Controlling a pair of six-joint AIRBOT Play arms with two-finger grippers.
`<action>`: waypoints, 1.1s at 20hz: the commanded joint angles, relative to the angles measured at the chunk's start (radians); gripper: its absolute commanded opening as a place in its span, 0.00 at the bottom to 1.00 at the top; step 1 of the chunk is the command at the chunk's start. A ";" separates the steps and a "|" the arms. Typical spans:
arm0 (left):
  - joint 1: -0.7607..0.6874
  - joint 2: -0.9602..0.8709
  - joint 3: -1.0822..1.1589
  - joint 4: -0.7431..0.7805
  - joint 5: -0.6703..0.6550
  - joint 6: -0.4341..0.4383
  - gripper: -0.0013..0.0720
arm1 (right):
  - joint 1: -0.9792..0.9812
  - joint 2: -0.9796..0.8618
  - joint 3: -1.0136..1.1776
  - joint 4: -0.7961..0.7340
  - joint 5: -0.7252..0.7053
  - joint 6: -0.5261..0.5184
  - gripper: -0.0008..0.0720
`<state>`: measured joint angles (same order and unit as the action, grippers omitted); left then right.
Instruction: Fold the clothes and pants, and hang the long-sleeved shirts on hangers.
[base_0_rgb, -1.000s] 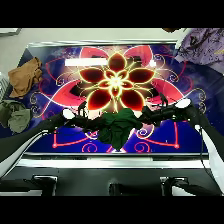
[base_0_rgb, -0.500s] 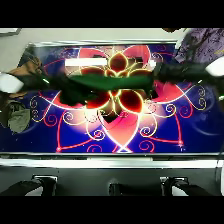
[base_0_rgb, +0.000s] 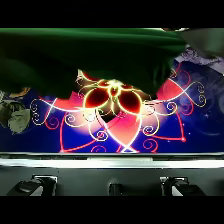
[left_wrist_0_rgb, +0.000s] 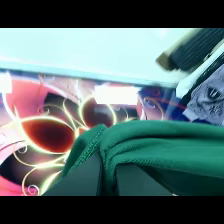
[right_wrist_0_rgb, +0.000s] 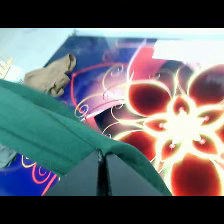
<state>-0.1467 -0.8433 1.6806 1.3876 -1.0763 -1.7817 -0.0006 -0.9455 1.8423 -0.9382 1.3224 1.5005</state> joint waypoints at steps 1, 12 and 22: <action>0.002 0.084 0.016 0.027 -0.121 -0.056 0.04 | -0.001 0.109 0.015 -0.091 0.067 0.087 0.05; 0.002 -0.382 -0.329 0.000 -0.192 -0.050 0.04 | 0.000 -0.503 -0.106 -0.126 0.193 0.212 0.05; 0.027 -0.880 -0.211 -0.011 -0.048 -0.014 0.37 | 0.000 -0.930 -0.109 -0.019 -0.196 0.213 0.05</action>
<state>-0.1333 -1.6558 1.4277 1.3891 -1.1435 -1.7988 -0.0010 -1.8236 1.7344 -0.9974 1.2068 1.7145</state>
